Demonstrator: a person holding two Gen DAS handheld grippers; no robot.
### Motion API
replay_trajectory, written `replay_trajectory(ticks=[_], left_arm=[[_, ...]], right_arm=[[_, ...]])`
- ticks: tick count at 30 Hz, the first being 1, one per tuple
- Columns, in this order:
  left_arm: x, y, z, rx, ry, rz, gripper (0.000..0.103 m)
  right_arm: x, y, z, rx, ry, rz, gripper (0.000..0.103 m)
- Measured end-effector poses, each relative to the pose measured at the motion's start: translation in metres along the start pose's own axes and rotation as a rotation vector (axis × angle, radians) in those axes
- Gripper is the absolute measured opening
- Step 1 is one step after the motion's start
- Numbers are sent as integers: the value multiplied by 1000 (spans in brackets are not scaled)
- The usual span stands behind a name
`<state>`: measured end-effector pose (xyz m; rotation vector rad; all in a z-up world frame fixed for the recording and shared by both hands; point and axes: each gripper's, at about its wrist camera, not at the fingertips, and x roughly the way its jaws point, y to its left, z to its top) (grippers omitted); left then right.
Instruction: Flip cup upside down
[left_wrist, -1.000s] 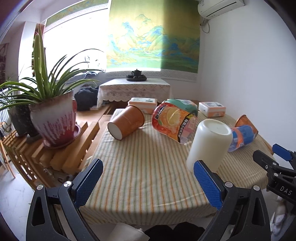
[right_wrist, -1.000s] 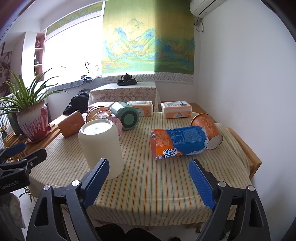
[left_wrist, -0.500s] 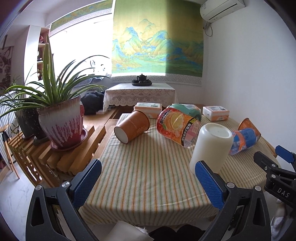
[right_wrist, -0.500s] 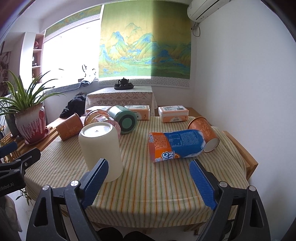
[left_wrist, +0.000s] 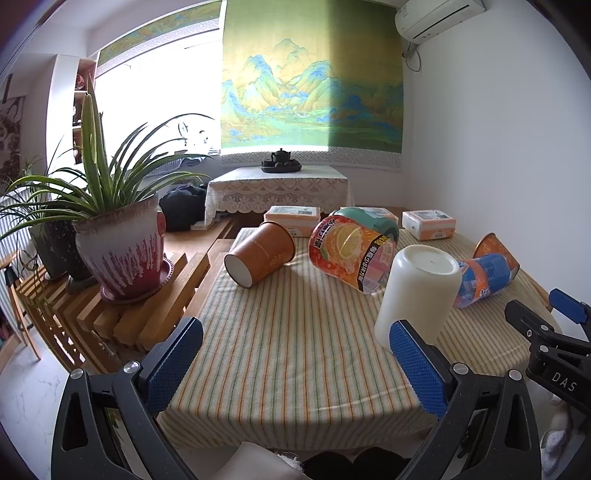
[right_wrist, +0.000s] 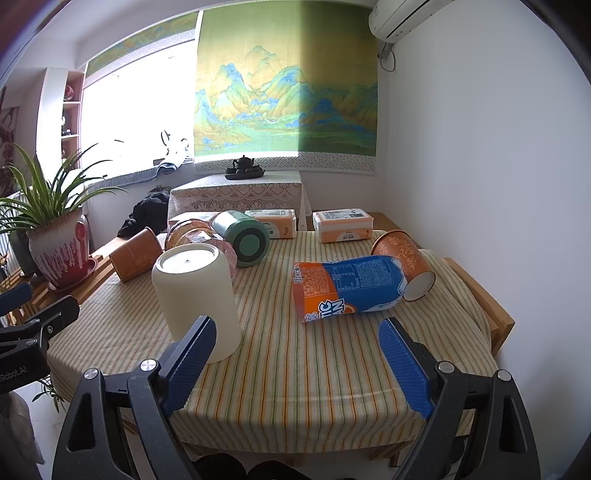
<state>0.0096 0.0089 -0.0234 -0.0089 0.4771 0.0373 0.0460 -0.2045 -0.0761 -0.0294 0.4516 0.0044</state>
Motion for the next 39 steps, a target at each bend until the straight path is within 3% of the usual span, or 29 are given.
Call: replay_trajectory(ticks=[39], left_arm=[[3,-2,0,27,-8,5,102]], right_arm=[[6,-3,-2,-1,17,2,88]])
